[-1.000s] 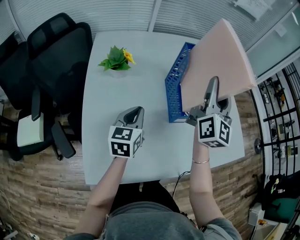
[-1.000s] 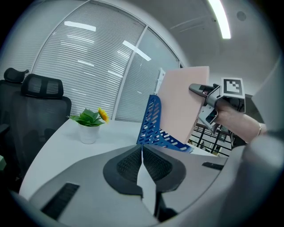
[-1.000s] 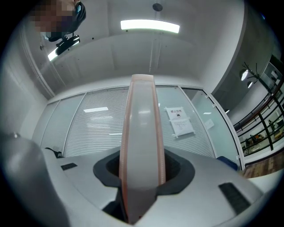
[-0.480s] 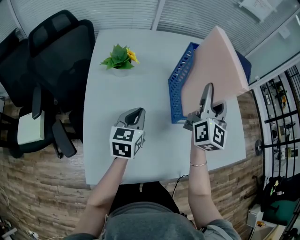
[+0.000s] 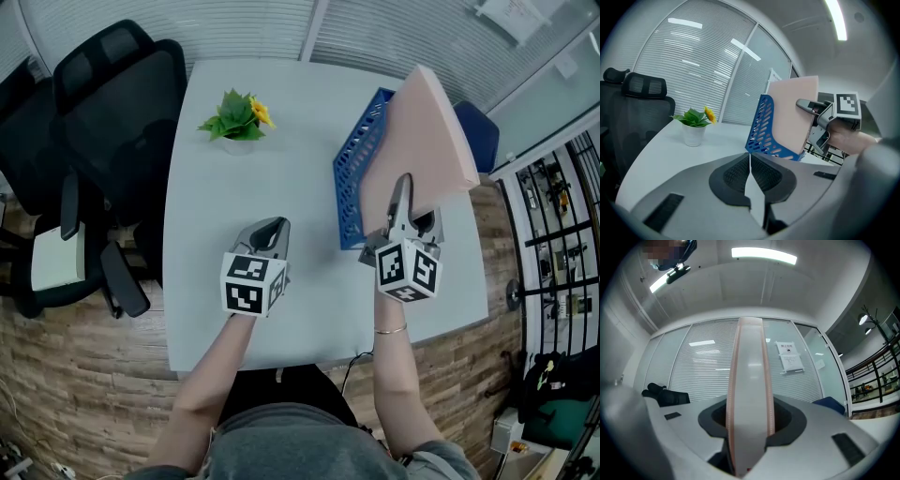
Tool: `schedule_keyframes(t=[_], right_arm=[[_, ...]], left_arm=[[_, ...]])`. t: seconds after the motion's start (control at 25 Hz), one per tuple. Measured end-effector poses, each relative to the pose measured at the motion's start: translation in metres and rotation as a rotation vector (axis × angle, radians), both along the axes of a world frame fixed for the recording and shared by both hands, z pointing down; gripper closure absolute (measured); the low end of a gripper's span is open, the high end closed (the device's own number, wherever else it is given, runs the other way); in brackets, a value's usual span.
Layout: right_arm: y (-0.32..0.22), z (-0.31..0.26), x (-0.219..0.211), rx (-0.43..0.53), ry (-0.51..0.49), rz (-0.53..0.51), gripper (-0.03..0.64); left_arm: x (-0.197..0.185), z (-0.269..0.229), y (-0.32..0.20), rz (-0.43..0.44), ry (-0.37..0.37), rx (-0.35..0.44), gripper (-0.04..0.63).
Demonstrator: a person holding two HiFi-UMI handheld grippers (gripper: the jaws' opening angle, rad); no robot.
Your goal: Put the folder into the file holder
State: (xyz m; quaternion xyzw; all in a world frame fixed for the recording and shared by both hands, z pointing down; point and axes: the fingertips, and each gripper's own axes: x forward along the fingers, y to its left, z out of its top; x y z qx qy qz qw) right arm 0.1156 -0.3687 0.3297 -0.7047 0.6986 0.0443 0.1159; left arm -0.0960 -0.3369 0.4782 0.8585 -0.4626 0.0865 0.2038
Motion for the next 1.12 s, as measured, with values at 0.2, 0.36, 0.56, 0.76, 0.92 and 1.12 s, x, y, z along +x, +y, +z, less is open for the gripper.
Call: schedule_keyframes(t=[0.2, 0.36, 0.56, 0.76, 0.92, 1.12], right_arm=[[-0.001, 0.013, 0.0, -0.033, 0.014, -0.005, 0.443], [-0.001, 0.025, -0.003, -0.063, 0.028, -0.012, 0.442], [-0.002, 0.04, -0.005, -0.102, 0.036, -0.017, 0.439], [-0.002, 0.061, -0.007, -0.165, 0.037, -0.029, 0.436], [0.001, 0.072, -0.008, -0.194, 0.037, -0.039, 0.434], [0.002, 0.078, -0.01, -0.216, 0.047, -0.057, 0.426]], left_arm=[[0.001, 0.004, -0.002, 0.002, 0.002, -0.011, 0.568], [0.004, 0.004, -0.001, 0.007, 0.001, -0.013, 0.568], [0.003, 0.004, -0.001, 0.007, -0.001, -0.012, 0.568], [0.002, 0.005, 0.0, 0.006, -0.006, -0.014, 0.568], [0.001, 0.005, 0.001, 0.004, -0.007, -0.015, 0.568], [0.003, 0.008, 0.003, 0.011, -0.011, -0.019, 0.568]])
